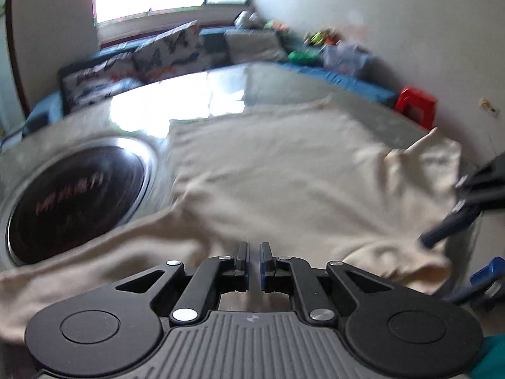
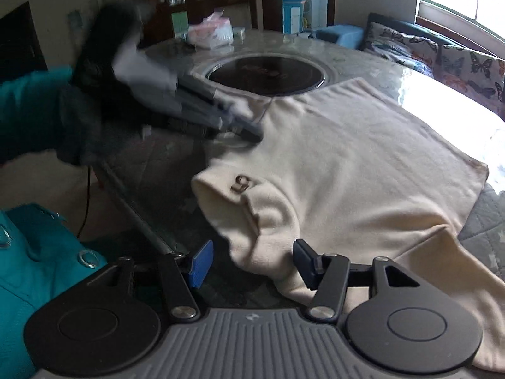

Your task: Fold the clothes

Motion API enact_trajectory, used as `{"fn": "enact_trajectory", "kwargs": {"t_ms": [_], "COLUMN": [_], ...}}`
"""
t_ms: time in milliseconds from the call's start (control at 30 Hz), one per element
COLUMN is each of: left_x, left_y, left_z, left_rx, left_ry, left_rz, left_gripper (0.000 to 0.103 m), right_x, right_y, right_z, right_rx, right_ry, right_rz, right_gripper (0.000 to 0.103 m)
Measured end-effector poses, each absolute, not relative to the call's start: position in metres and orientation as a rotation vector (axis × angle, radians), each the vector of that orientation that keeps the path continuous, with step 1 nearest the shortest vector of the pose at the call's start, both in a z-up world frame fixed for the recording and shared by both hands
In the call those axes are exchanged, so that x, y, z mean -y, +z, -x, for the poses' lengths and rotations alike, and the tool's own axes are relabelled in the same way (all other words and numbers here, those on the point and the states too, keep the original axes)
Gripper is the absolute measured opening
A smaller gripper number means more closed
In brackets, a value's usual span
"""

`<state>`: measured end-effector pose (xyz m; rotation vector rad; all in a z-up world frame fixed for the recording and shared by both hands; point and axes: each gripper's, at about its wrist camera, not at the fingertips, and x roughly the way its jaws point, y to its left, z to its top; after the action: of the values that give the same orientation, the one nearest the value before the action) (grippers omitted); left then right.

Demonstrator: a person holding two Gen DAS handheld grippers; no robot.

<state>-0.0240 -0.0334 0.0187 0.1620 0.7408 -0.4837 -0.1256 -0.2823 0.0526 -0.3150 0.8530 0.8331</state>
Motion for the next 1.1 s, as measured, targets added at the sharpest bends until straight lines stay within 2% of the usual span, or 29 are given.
{"fn": "enact_trajectory", "kwargs": {"t_ms": [200, 400, 567, 733, 900, 967, 1100], "left_x": [0.024, 0.028, 0.036, 0.045, 0.042, 0.04, 0.038], "left_y": [0.018, 0.031, 0.04, 0.029, 0.021, 0.021, 0.018], "left_z": [0.034, 0.027, 0.007, -0.017, -0.029, -0.032, -0.035], "left_rx": [-0.758, -0.741, -0.698, -0.709, -0.708, -0.705, -0.72], "left_ry": [-0.474, -0.466, -0.449, -0.405, -0.354, -0.332, -0.314], "left_rz": [-0.177, -0.185, -0.189, -0.202, -0.195, -0.194, -0.191], "left_gripper": [0.011, 0.012, 0.024, 0.025, 0.025, 0.03, 0.029], "right_x": [0.306, 0.333, 0.338, 0.342, 0.349, 0.352, 0.356], "right_y": [0.062, 0.038, 0.049, 0.061, 0.058, 0.052, 0.04], "right_z": [0.089, 0.06, 0.058, 0.025, -0.033, -0.054, -0.091], "right_rx": [-0.787, -0.864, -0.862, -0.825, -0.839, -0.854, -0.872], "right_ry": [0.671, 0.545, 0.556, 0.487, 0.392, 0.351, 0.278], "right_rz": [0.246, 0.209, 0.223, 0.201, 0.139, 0.116, 0.086], "right_gripper": [0.057, 0.057, 0.057, 0.056, 0.049, 0.044, 0.037]}}
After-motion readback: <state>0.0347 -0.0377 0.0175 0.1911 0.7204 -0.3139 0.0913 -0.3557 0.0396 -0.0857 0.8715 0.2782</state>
